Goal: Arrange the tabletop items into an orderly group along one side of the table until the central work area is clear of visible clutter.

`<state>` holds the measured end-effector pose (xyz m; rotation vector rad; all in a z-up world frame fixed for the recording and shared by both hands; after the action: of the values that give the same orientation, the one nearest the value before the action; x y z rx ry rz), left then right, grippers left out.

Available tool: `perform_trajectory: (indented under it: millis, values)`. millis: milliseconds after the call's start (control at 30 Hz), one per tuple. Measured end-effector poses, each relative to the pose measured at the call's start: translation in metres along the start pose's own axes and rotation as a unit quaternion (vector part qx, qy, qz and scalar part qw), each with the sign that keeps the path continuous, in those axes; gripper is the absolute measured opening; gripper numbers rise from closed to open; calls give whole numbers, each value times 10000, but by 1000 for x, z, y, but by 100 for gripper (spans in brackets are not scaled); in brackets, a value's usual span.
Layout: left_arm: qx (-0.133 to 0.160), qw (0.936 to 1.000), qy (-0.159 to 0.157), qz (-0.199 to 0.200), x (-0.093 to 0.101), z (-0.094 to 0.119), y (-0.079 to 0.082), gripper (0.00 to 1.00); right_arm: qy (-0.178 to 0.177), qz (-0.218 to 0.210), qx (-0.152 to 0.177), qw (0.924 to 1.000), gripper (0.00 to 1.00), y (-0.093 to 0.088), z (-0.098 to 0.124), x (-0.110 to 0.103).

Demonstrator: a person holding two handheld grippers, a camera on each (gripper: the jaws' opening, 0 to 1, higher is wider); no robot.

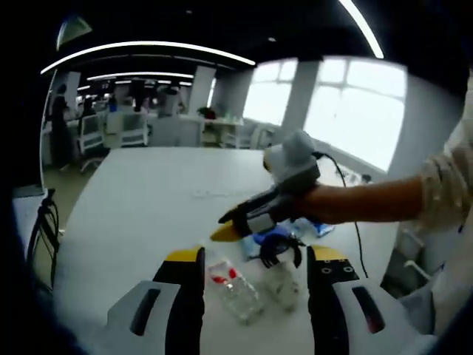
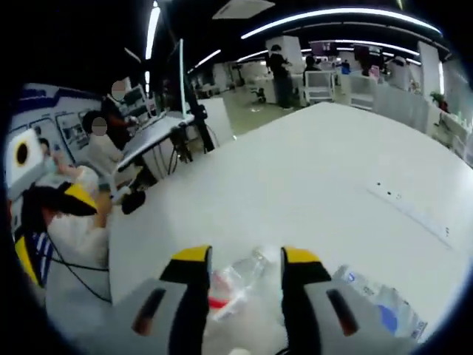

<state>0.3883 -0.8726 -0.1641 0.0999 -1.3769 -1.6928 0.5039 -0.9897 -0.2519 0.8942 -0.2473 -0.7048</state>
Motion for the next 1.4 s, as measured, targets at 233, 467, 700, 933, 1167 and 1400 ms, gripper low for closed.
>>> perform_trajectory:
  millis: [233,467,700,933,1167,1400]
  values:
    - [28,10000,24,64,-8,2,-5,51,217,-401,-385,9982,36,-13,-24,5]
    - [53,9999,54,127,-16,4,-8,49,239,-961,-565,9935,37,-17,-38,8]
    - [109,9996,27,242,-21,4,-9,49,235,-1240,-888,9880,38,-29,-47,13]
    - [84,9996,3,263,-23,2,-14,48,354,-1665,-890,9814,38,-31,-51,16]
    - [90,9995,-36,306,-22,1,-16,47,497,-2075,-890,9729,39,-33,-57,15]
    - [129,9993,-60,344,-23,2,-17,46,551,-2235,-914,9688,38,-35,-61,11]
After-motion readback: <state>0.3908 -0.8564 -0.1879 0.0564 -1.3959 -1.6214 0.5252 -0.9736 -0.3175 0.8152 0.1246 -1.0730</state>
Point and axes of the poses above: the point that each gripper's makers call its tool centre point, and the gripper's own axes: z roughly backward along the fingers, x roughly to its right, y roughly out of its top, the point moved 5 cm from there along z, roughly backward along the fingers, and after that the axes turned 14 degrees about z, right-handed, at the moved point
